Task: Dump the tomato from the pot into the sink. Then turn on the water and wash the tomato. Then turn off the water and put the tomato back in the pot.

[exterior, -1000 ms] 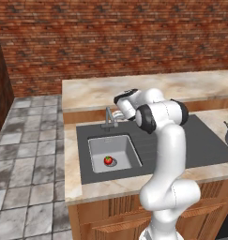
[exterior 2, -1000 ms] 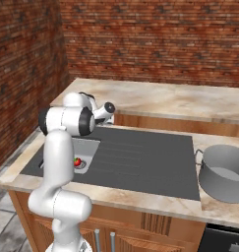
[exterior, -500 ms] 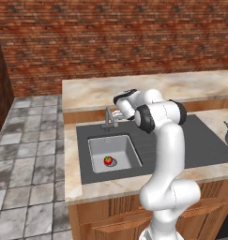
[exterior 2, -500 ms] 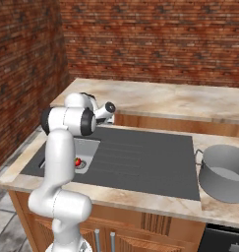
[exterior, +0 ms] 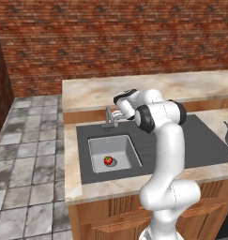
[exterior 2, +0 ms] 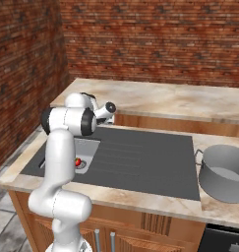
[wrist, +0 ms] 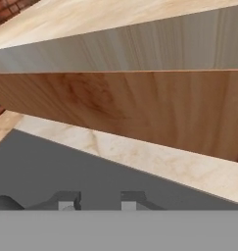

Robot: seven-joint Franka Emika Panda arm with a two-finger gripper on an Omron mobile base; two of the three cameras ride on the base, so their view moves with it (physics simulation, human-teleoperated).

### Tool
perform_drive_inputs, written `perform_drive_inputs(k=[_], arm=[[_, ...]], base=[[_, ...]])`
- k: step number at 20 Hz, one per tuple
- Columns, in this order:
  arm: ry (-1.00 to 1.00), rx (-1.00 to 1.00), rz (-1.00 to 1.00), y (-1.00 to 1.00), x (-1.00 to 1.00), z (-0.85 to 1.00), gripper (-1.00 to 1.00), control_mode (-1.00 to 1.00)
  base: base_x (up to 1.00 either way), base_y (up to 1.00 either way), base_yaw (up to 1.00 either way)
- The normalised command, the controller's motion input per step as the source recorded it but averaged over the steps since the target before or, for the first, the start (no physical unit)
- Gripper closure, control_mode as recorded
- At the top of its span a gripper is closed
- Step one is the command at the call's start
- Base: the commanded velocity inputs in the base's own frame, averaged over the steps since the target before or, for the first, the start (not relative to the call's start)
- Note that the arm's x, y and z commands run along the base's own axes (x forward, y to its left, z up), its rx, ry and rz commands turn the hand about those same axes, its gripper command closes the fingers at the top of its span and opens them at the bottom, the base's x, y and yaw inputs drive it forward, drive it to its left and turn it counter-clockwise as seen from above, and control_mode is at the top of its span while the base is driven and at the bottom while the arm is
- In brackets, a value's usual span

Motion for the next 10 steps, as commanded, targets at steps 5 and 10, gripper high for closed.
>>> perform_drive_inputs(k=[5,10], arm=[[0.00,0.00,0.00,-0.51,0.00,-0.09,1.00,-1.00],[0.00,0.00,0.00,-0.64,0.00,-0.06,1.00,-1.00]], base=[[0.00,0.00,0.00],[0.00,0.00,0.00]])
